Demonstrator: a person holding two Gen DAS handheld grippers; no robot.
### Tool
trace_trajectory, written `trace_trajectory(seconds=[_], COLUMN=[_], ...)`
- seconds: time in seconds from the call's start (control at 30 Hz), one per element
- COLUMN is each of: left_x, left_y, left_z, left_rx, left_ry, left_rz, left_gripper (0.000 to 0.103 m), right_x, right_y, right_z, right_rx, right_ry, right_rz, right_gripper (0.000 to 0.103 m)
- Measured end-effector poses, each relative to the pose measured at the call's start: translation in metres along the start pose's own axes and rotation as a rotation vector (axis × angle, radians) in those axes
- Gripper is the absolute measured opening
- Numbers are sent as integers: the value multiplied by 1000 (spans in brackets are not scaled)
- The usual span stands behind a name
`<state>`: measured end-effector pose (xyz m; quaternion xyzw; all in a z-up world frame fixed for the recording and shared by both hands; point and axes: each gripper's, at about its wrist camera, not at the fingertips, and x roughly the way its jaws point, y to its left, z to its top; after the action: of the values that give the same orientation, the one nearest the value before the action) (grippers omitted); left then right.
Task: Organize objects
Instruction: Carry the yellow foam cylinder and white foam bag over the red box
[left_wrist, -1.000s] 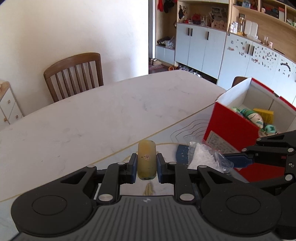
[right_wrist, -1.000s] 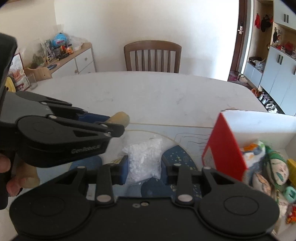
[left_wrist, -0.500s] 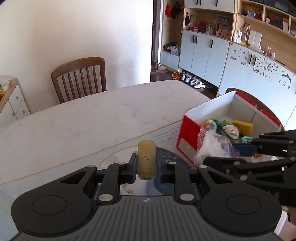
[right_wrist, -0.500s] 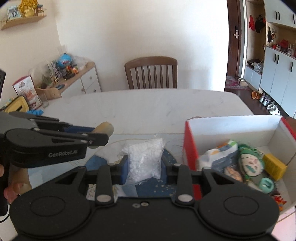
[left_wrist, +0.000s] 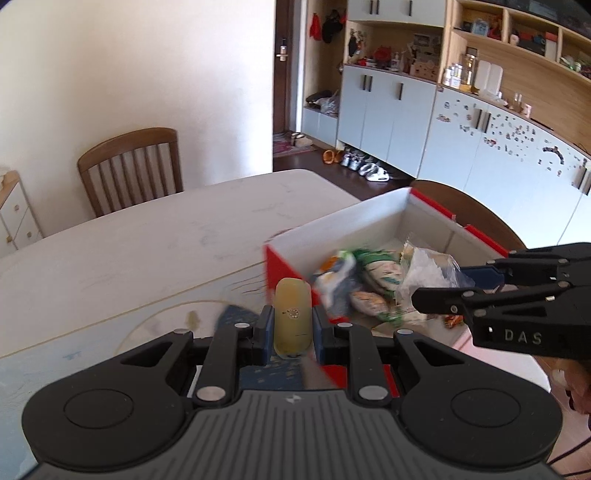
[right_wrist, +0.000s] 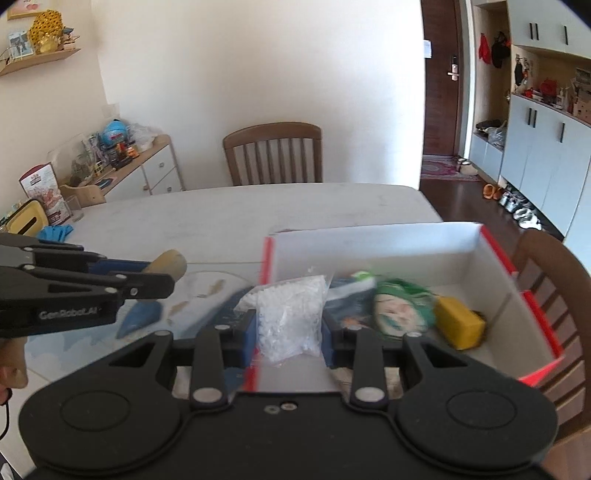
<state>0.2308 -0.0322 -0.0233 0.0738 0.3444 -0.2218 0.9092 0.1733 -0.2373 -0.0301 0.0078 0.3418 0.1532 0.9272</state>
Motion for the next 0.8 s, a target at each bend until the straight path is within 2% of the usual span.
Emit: trace_trajectory(seconds=[0.37,0.8], left_x=[33,79], left_y=[-61,-92], left_z=[15,22], left_rx=[24,39], left_ry=[7,78], left_rz=[-20,-11], left_gripper=[21,21], right_x=[-13,-8], right_y=[-68,-117], right_z=[-8,-5], right_rx=[-2,-34], right_ry=[3,37], right_rz=[-34,-39], right_gripper=[32,33])
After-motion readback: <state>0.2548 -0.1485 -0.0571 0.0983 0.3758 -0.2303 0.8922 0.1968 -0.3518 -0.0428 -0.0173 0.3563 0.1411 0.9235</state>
